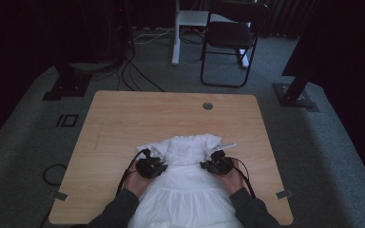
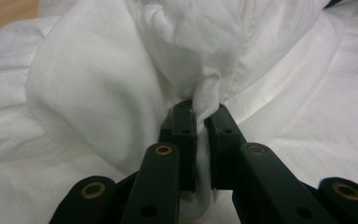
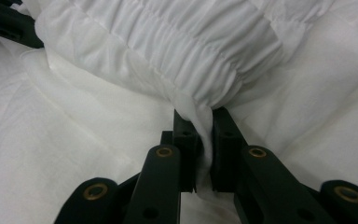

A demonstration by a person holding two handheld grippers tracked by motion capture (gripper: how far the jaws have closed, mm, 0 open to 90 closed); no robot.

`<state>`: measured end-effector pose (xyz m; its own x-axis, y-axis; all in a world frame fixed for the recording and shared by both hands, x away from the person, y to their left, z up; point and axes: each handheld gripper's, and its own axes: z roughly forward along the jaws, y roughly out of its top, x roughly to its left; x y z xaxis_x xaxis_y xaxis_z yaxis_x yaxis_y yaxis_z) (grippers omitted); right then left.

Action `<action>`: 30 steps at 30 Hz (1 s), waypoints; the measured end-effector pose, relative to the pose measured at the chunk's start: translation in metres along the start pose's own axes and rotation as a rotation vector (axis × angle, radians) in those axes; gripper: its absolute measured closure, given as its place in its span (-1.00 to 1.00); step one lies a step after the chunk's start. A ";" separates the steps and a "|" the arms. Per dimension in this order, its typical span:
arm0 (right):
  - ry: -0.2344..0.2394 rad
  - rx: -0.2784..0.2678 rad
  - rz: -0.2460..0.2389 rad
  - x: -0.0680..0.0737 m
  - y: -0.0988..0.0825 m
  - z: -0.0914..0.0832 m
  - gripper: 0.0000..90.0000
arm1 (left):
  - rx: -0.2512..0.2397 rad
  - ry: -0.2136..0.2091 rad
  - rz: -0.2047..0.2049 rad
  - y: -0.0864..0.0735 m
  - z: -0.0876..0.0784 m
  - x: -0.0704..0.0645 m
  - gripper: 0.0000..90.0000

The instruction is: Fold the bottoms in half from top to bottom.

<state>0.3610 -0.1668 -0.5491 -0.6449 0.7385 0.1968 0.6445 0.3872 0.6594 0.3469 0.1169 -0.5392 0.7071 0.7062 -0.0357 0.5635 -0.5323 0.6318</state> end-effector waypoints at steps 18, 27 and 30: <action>-0.097 -0.017 0.080 -0.039 0.048 0.029 0.85 | 0.081 0.144 0.073 0.069 0.041 0.046 0.86; -0.152 -0.017 0.123 -0.068 0.075 0.042 0.86 | 0.094 0.175 0.063 0.096 0.060 0.062 0.86; -0.170 -0.020 0.149 -0.076 0.083 0.046 0.86 | 0.095 0.183 0.047 0.102 0.063 0.063 0.86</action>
<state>0.4823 -0.1661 -0.5426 -0.4637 0.8697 0.1691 0.7179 0.2569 0.6470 0.4758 0.0781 -0.5262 0.6492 0.7477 0.1391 0.5753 -0.6024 0.5533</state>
